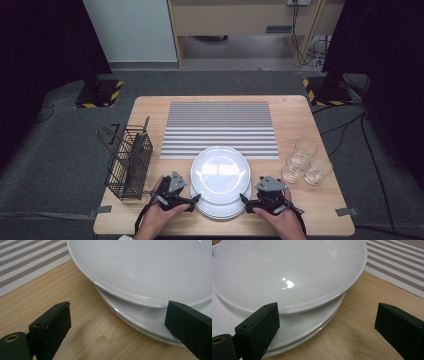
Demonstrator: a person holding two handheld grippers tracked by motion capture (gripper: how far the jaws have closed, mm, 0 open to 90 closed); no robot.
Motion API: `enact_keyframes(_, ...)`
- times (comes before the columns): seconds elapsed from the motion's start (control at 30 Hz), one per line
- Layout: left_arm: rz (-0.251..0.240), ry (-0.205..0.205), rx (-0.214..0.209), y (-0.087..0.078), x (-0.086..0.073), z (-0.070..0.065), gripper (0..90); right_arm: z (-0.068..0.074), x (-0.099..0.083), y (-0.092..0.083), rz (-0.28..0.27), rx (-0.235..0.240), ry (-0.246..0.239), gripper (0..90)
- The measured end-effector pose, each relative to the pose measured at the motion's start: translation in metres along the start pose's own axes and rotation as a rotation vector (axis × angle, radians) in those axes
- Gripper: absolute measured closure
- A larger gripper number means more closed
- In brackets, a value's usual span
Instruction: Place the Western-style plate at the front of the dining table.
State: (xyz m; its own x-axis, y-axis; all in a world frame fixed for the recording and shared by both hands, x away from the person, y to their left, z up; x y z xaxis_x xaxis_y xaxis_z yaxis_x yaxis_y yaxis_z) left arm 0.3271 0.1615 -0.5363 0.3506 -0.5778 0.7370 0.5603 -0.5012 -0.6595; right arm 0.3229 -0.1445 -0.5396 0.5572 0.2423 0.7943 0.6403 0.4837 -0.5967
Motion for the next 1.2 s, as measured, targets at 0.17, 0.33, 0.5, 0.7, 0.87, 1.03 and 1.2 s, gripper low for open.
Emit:
enact_keyframes(0.17, -0.008, 0.002, 0.014, 0.001, 0.001, 0.0, 6.0, 0.0, 0.0, 0.0, 0.0, -0.002, 0.002, 5.6)
enact_keyframes(0.33, -0.025, -0.008, 0.022, 0.001, 0.004, 0.0, 6.1, -0.001, 0.001, 0.001, 0.0, 0.0, 0.001, 5.6)
enact_keyframes(0.5, -0.03, -0.008, 0.039, 0.002, 0.005, 0.0, 6.3, -0.002, 0.001, 0.002, 0.001, 0.002, 0.009, 5.9)
enact_keyframes(0.7, -0.037, -0.007, 0.045, 0.002, 0.006, -0.001, 8.6, -0.002, 0.001, 0.003, 0.0, 0.004, 0.014, 6.0)
enact_keyframes(0.87, -0.035, 0.025, 0.039, 0.004, 0.01, -0.01, 7.1, -0.003, 0.002, 0.003, 0.003, 0.006, 0.017, 6.0)
enact_keyframes(1.03, -0.033, 0.018, 0.049, 0.004, 0.01, -0.009, 7.0, -0.003, 0.001, 0.003, 0.001, 0.006, 0.015, 6.2)
enact_keyframes(1.2, -0.019, 0.036, 0.056, 0.007, 0.009, -0.01, 6.9, -0.003, 0.001, 0.005, 0.006, 0.01, 0.021, 6.1)
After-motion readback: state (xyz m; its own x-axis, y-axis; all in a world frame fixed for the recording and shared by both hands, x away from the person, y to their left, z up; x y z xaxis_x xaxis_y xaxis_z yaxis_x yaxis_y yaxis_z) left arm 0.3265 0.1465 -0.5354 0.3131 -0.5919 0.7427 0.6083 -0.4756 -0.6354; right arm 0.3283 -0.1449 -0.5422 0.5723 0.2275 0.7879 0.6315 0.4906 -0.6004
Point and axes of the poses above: each handheld gripper's, and its own axes: y roughly forward along the jaws, x roughly out of its top, z roughly to its left, the point moved 2 cm from there along y, roughly forward along the jaws, and after that the axes turned 11 degrees about y, right-handed, at the moved point
